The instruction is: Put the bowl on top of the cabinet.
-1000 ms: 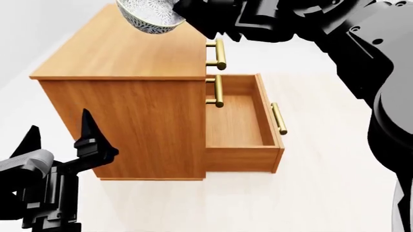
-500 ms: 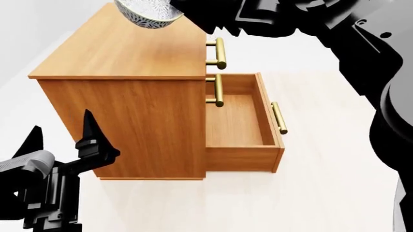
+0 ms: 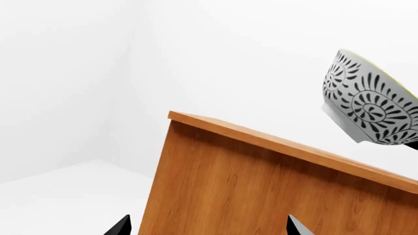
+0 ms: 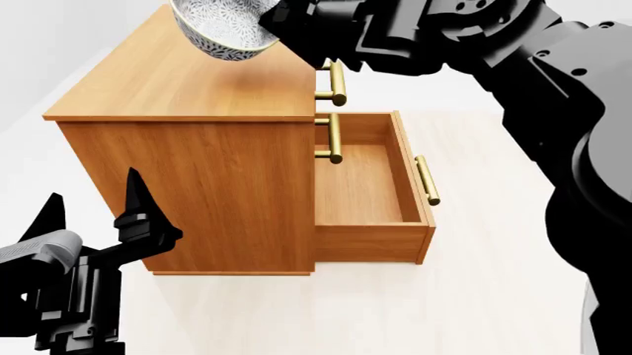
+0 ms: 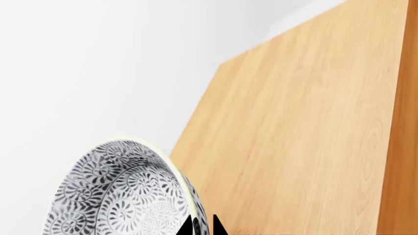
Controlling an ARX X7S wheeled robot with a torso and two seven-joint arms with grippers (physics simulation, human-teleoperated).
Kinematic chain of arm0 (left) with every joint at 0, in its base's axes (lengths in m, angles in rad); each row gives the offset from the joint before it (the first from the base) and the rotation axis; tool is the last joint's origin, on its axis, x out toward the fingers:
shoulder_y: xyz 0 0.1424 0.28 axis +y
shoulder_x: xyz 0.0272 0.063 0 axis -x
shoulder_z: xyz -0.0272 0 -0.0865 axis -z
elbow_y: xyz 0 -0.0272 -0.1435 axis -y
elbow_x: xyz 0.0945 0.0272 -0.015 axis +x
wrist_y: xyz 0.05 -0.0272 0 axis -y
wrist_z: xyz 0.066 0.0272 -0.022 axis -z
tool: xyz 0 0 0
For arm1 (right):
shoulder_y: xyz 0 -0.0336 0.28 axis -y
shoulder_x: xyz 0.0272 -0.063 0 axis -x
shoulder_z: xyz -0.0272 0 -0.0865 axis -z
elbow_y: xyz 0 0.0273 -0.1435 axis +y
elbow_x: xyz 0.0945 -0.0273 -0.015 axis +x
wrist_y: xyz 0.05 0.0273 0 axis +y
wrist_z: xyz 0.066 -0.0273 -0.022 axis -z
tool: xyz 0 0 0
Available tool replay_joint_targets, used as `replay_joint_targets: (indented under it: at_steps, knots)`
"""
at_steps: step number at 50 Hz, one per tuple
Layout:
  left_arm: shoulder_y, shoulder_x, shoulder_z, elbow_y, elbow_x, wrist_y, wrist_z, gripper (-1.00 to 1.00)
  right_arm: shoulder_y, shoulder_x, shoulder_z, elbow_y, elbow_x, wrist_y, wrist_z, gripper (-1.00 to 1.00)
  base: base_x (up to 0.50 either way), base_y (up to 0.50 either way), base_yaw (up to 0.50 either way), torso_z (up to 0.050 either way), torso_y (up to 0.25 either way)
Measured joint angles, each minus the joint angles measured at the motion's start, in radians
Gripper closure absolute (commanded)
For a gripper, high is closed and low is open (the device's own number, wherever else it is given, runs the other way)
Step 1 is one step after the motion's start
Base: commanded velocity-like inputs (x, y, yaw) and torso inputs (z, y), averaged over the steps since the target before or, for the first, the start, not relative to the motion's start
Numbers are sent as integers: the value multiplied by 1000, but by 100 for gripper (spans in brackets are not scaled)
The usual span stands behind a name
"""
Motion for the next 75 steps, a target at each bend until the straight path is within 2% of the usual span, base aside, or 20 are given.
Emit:
replay_joint_targets:
  at_steps: [26, 27, 36, 49, 67, 75]
  knots:
    - [2, -5, -4, 5, -4, 2, -9, -100, -37, 0, 117, -4, -139, -1, 4, 100, 0, 0, 0, 0, 0]
    - [2, -5, -4, 6, -4, 2, -9, -100, -37, 0, 118, -4, -140, -1, 4, -100, 0, 0, 0, 0, 0]
    - [1, -6, -3, 6, -5, 1, -11, -100, -30, 0, 163, -2, -124, -4, -16, -100, 0, 0, 0, 0, 0]
    - [2, -7, -3, 8, -7, 3, -15, -100, -22, 0, 139, 2, -99, -7, -33, -100, 0, 0, 0, 0, 0]
    - [7, -10, -4, 10, -6, 7, -18, -100, 76, 21, -178, 4, 150, -30, -83, -100, 0, 0, 0, 0, 0]
    - [10, -12, -3, 15, -4, 6, -22, -100, 141, 43, -276, 5, 223, -29, -83, -100, 0, 0, 0, 0, 0]
